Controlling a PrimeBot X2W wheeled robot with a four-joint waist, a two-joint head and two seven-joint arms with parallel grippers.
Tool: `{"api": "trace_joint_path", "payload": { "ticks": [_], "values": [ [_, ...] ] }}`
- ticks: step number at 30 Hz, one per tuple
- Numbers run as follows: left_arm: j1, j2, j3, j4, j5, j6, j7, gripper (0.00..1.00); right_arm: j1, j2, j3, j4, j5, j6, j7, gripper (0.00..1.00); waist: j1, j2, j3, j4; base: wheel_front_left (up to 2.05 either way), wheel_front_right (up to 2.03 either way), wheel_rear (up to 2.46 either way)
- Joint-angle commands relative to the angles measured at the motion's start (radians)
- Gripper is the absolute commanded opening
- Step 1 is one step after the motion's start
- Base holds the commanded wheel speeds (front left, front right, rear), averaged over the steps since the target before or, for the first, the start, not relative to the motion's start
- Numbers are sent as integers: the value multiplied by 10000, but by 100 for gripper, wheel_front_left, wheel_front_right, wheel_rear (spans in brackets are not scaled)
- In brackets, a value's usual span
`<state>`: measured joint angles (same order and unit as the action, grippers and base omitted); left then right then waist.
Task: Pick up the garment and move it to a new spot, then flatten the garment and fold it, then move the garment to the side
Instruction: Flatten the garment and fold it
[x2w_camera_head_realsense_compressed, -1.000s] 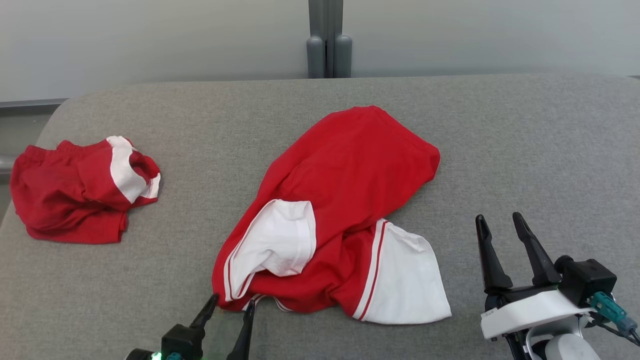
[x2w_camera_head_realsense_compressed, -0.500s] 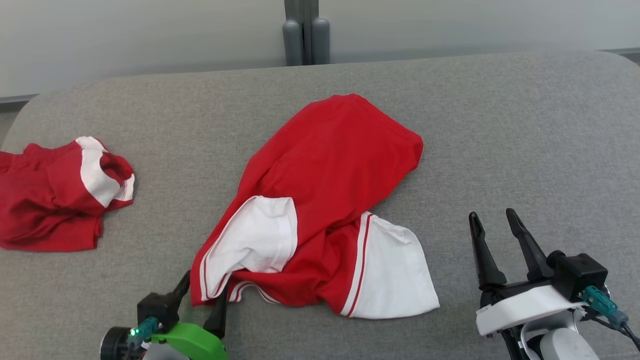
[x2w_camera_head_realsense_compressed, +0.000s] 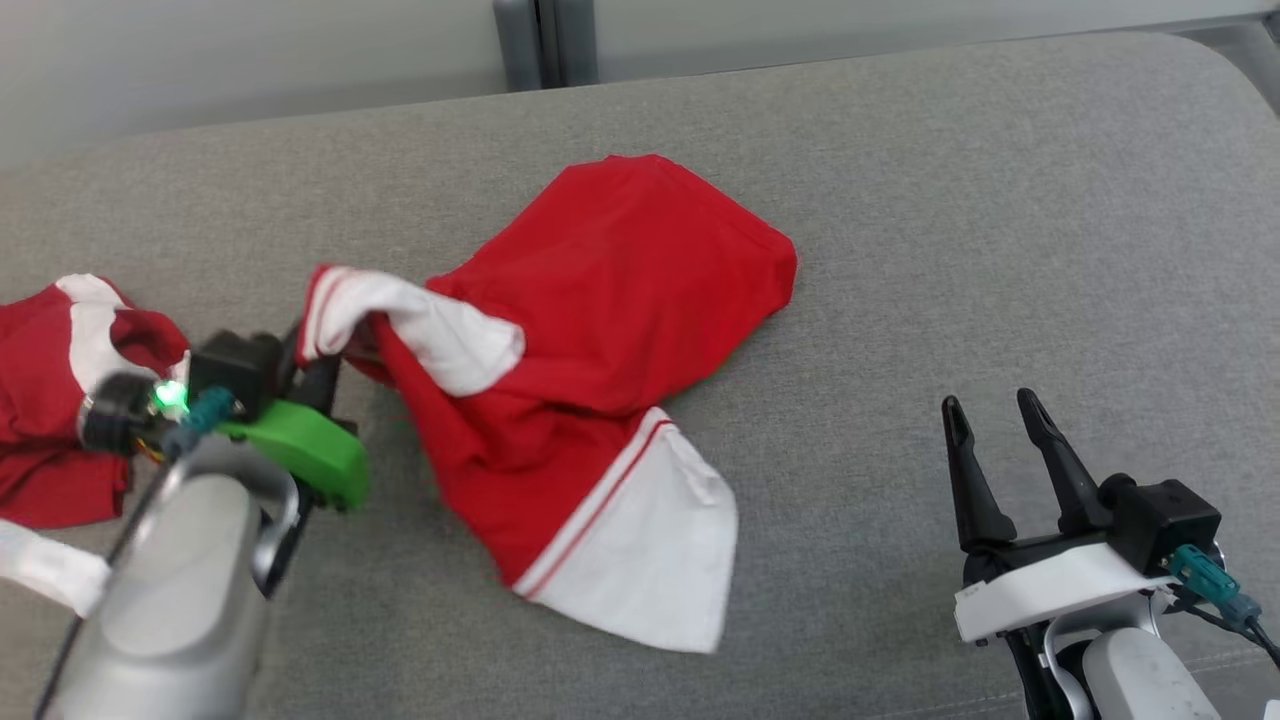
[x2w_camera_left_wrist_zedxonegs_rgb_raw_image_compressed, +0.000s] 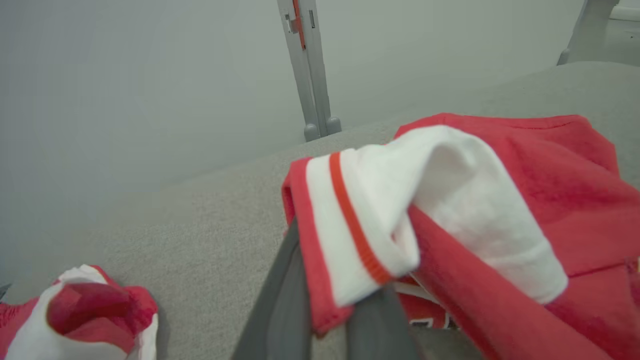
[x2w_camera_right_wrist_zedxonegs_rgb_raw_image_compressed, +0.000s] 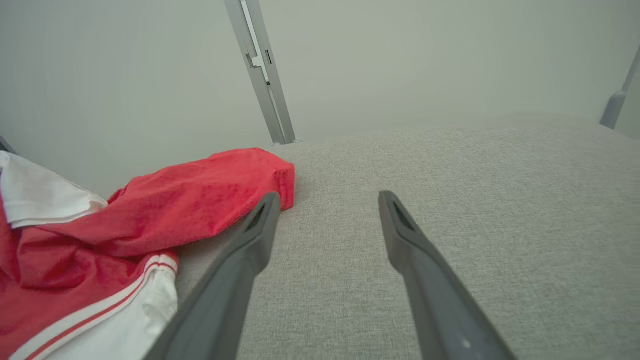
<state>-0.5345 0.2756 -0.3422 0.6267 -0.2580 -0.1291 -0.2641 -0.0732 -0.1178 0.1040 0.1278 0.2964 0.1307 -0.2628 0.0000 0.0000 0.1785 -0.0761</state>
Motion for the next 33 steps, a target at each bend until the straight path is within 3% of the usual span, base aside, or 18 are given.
{"api": "trace_joint_path", "payload": {
  "ticks": [1,8,9,10,11,15,22,33],
  "values": [
    [-598,310,-37,105,-164,-22,-6,0,-182,-29,-12,27,-59,1,-29,100,0,0,221,-249,0,0,0],
    [-2599,1257,-678,1167,-747,-22,-3,0,-395,84,-26,143,-77,1,-29,100,0,0,722,-827,0,0,0],
    [-2856,1422,-977,1595,-999,-23,-2,5,-413,125,3,178,-85,1,-29,100,0,0,785,-925,0,0,0],
    [-2922,1427,-1094,1747,-1047,-23,-3,41,-417,140,6,196,-88,1,-29,100,0,0,789,-949,0,0,0],
    [-2963,1418,-1202,1898,-1166,-23,-3,100,-418,155,7,218,-93,1,-29,100,0,0,779,-966,0,0,0],
    [-2644,1462,-1254,2125,-1612,-23,-3,100,-307,199,-46,328,-135,1,-30,100,0,0,580,-882,0,0,0],
    [-994,1149,-188,1318,-1942,42,0,100,-25,183,-38,498,-164,1,-30,100,0,0,-145,-377,0,0,0],
    [1908,262,1508,-1584,-1181,717,-4,100,419,238,-95,568,-208,1,-30,100,0,0,-955,562,0,0,0]
  ]
}}
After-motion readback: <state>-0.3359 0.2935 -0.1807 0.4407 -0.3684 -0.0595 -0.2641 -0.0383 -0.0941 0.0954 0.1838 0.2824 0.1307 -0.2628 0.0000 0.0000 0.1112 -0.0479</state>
